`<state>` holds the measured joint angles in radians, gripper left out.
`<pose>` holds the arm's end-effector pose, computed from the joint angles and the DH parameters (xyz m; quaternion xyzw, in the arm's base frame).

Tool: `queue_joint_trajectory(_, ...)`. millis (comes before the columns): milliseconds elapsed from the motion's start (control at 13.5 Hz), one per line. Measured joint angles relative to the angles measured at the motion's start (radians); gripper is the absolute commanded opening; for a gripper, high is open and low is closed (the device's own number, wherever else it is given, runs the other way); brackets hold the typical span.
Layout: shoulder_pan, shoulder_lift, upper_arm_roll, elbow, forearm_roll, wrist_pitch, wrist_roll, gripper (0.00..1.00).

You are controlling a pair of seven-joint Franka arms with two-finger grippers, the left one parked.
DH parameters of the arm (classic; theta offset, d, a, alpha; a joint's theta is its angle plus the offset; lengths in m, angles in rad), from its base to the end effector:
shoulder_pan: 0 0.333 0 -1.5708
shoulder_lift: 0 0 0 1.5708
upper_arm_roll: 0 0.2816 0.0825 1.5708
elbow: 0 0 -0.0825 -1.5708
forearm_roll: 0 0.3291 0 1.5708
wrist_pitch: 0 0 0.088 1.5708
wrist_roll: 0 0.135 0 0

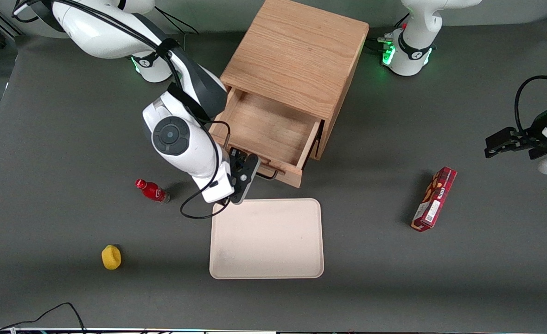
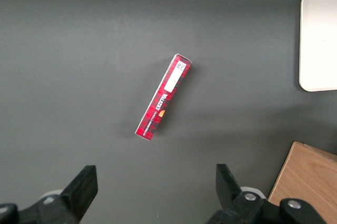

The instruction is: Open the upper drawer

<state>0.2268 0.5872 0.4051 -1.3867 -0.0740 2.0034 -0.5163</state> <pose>0.5550 0.3408 0.3592 -0.8477 -0.5239 -0.0332 0.0767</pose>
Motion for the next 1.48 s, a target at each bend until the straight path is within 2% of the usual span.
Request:
queue_joint_trajectory(593, -0.001, -0.004, -0.086, 0.005, 0.000, 0.124, -0.013, 1.00)
queue_joint_trajectory(963, -0.002, -0.007, -0.093, 0.017, 0.003, 0.140, -0.021, 1.00)
queue_joint_trajectory(1037, -0.005, -0.012, -0.095, 0.029, 0.022, 0.152, -0.018, 1.00)
queue_joint_trajectory(1111, -0.015, -0.024, -0.098, 0.048, 0.078, 0.165, -0.017, 1.00)
queue_joint_trajectory(1333, -0.089, -0.089, -0.106, 0.069, 0.327, 0.159, -0.021, 1.00)
queue_joint_trajectory(1481, -0.134, -0.137, -0.110, 0.070, 0.413, 0.107, -0.012, 1.00)
